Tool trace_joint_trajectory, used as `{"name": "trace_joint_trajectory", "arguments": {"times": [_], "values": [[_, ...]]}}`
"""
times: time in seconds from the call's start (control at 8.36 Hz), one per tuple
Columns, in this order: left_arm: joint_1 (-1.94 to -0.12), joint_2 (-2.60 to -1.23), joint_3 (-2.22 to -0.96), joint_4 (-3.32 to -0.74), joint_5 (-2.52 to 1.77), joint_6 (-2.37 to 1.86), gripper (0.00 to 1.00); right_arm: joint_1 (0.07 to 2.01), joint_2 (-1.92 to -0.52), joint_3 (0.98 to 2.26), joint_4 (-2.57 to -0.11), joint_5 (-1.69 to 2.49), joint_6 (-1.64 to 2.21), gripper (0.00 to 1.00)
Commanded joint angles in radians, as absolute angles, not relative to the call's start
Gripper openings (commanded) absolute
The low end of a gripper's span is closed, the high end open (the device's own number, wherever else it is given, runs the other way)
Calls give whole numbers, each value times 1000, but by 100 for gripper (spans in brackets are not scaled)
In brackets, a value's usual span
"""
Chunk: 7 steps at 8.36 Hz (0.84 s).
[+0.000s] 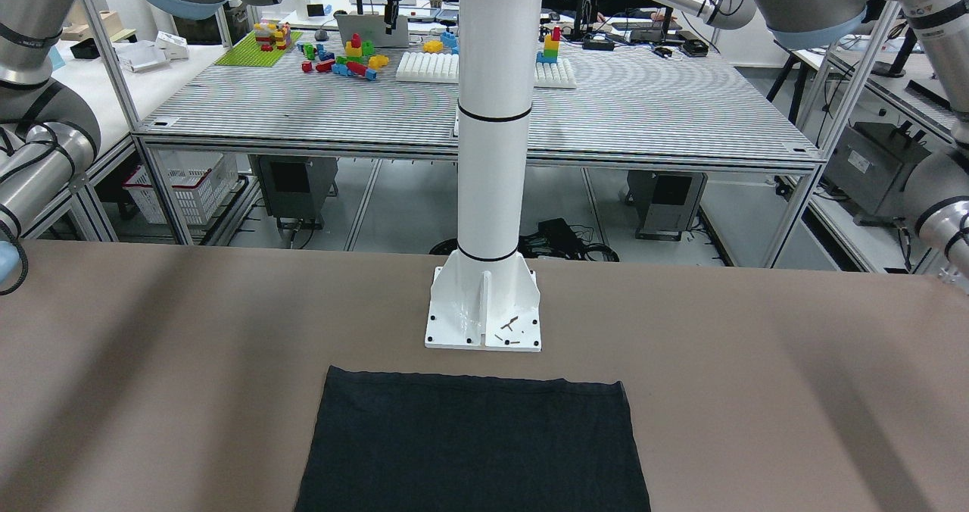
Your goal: Fold clothes
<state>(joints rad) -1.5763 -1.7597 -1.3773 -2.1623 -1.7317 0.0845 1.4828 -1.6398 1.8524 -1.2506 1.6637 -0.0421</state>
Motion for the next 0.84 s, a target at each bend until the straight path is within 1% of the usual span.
{"name": "trace_joint_trajectory", "arguments": {"times": [0.0,0.24,0.36,0.72], "values": [[-1556,-1773,-1367,-2180,-1820,68,95,1476,-1652,1839,-1192,1698,-35,94],[-1453,-1825,-1347,-2180,-1855,60,95,1370,-1588,1815,-1196,1690,-29,93],[-1445,-1871,-1307,-2181,-1865,42,95,1347,-1559,1772,-1177,1697,-14,93],[-1300,-1907,-1292,-2238,-1870,-200,95,1194,-1478,1747,-1169,1689,275,94]]}}
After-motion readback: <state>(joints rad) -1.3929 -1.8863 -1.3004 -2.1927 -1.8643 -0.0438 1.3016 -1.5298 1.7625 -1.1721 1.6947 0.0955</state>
